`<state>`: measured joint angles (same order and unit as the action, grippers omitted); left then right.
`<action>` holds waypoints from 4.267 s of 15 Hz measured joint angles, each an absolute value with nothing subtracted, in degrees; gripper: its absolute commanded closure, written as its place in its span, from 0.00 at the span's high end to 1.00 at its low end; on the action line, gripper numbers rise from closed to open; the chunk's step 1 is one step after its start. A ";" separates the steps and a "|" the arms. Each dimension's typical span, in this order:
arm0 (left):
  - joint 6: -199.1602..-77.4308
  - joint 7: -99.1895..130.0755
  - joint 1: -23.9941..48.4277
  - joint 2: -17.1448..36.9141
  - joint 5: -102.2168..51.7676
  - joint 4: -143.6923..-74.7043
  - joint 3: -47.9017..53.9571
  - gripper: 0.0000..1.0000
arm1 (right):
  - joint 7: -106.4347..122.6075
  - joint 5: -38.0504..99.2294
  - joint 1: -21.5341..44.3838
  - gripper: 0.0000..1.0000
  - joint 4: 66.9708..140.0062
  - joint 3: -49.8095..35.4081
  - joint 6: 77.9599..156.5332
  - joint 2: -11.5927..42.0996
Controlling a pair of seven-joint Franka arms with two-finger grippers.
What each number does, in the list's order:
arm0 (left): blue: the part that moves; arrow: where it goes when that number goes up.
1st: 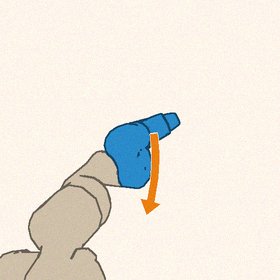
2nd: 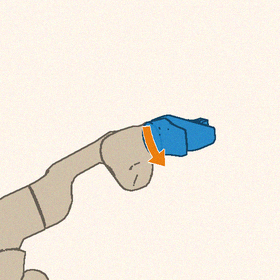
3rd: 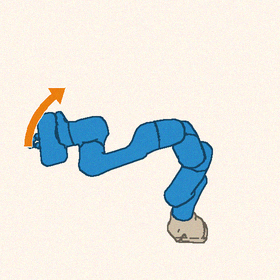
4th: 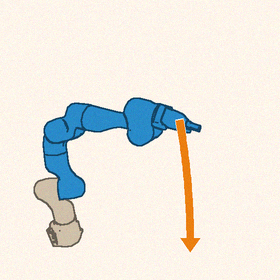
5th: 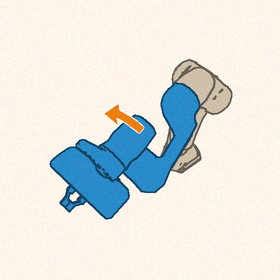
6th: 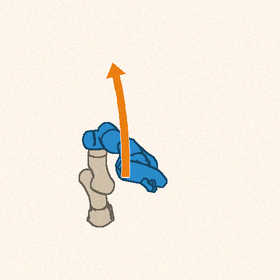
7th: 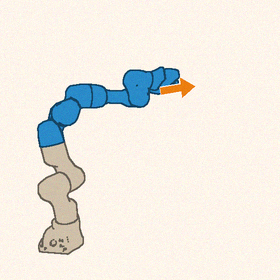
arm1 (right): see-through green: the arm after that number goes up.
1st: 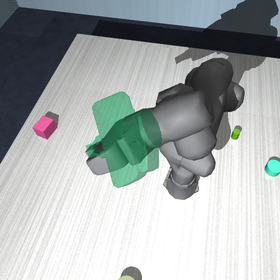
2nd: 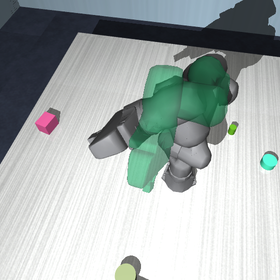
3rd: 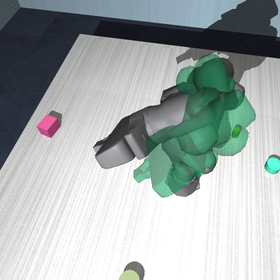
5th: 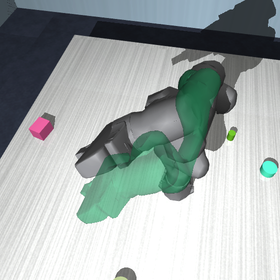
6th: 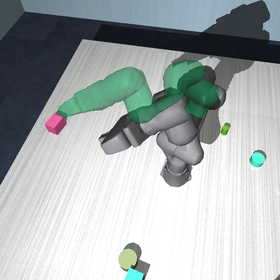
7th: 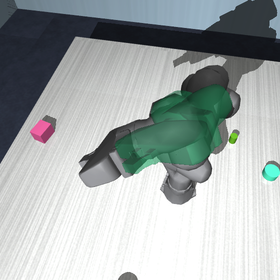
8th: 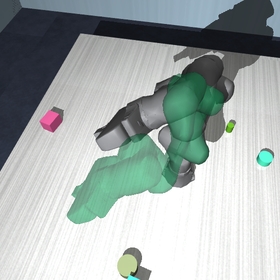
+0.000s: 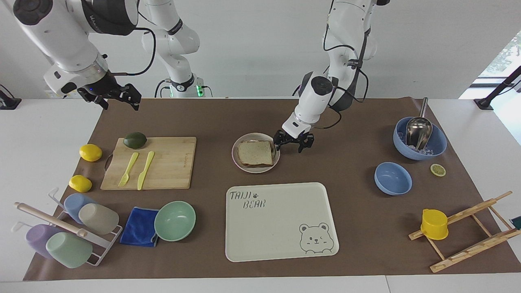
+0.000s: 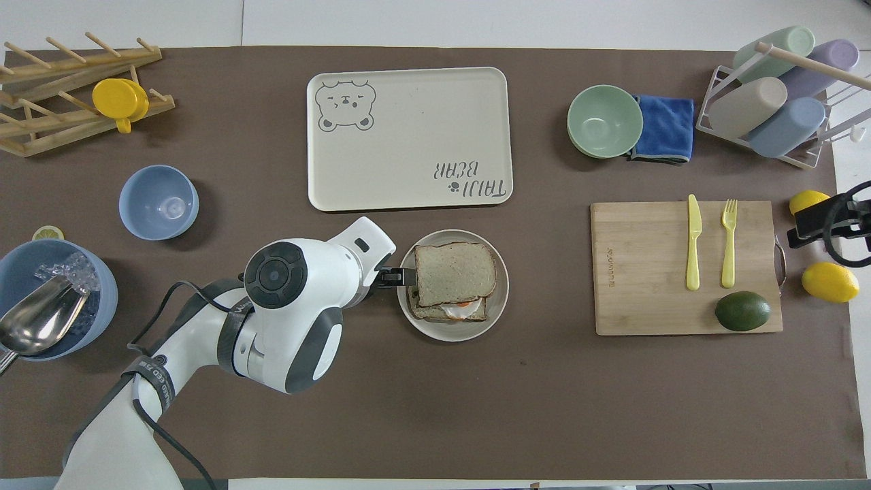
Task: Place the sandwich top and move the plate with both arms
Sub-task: 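Grasp the white plate rim with the left gripper, then slide the plate with the left gripper onto the bear tray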
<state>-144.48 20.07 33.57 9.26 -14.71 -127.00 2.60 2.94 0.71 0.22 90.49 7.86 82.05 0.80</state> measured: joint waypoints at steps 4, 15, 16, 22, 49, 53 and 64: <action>-145.06 20.07 33.70 9.69 -15.46 -126.99 2.59 0.62 | 2.85 0.83 0.34 1.00 90.47 8.16 85.28 0.46; -146.31 20.06 34.84 9.96 -18.24 -126.99 2.57 0.37 | 2.16 0.83 0.41 1.00 90.47 7.79 85.40 0.40; -146.34 20.06 34.85 9.97 -18.25 -126.99 2.56 0.35 | 2.16 0.83 0.42 1.00 90.47 7.79 85.40 0.40; -148.26 20.06 35.27 11.36 -18.31 -126.97 2.60 0.11 | 2.16 0.83 0.42 1.00 90.47 7.79 85.39 0.39; -131.47 19.93 24.75 13.35 -21.62 -105.78 1.04 0.00 | 2.16 0.83 0.42 1.00 90.47 7.78 85.39 0.39; -130.30 19.76 23.18 20.19 -21.48 -97.25 1.01 0.00 | 2.16 0.83 0.42 1.00 90.47 7.78 85.39 0.39; -134.78 15.32 22.03 33.42 -20.28 -88.86 1.33 0.00 | 2.16 0.84 0.42 1.00 90.47 7.78 85.39 0.39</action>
